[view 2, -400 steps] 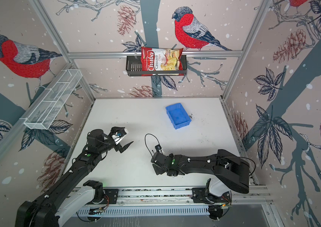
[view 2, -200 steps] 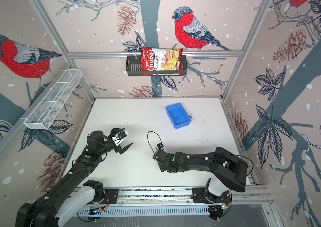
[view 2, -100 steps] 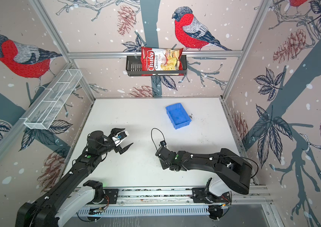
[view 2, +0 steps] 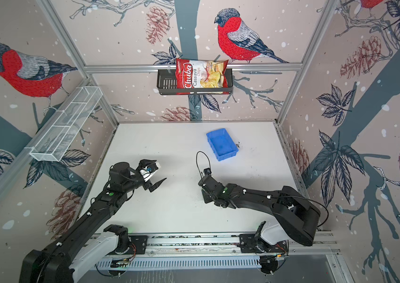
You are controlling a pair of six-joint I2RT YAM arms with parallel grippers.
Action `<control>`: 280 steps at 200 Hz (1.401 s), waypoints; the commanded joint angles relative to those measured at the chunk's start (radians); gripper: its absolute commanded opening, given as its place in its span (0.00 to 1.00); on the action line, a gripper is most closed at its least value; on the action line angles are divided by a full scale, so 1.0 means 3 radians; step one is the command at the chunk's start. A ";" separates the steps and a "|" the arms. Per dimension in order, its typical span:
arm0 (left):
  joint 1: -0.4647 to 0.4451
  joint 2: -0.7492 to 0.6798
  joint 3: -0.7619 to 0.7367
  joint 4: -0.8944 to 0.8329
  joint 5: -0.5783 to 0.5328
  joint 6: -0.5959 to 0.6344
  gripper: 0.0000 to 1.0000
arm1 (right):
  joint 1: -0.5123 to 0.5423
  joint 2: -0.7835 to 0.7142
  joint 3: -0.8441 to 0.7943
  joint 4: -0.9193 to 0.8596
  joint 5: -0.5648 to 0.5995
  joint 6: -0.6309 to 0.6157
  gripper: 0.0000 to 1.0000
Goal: Put the screwdriver in the bin
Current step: 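Lower the right gripper and close it on the screwdriver handle, then lift the screwdriver with the right gripper and carry it over the blue bin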
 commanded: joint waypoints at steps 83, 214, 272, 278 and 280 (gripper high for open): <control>-0.0806 0.0253 -0.0029 0.1169 -0.0426 -0.0949 0.98 | -0.0735 -0.0347 0.0350 0.0302 -0.0110 -0.1253 0.09; -0.1596 0.1844 0.0377 0.2583 -0.0809 -0.1365 0.98 | -0.1795 0.0273 0.1169 0.0588 -0.0465 -0.2036 0.07; -0.1643 0.1929 0.0421 0.2585 -0.0765 -0.1420 0.98 | -0.1972 0.1064 0.1811 0.0448 -0.0607 -0.2370 0.07; -0.1642 0.1917 0.0414 0.2575 -0.0772 -0.1416 0.98 | -0.1987 0.1155 0.1878 0.0416 -0.0614 -0.2401 0.07; -0.1643 0.1914 0.0410 0.2573 -0.0775 -0.1416 0.98 | -0.1987 0.1183 0.1903 0.0406 -0.0614 -0.2402 0.07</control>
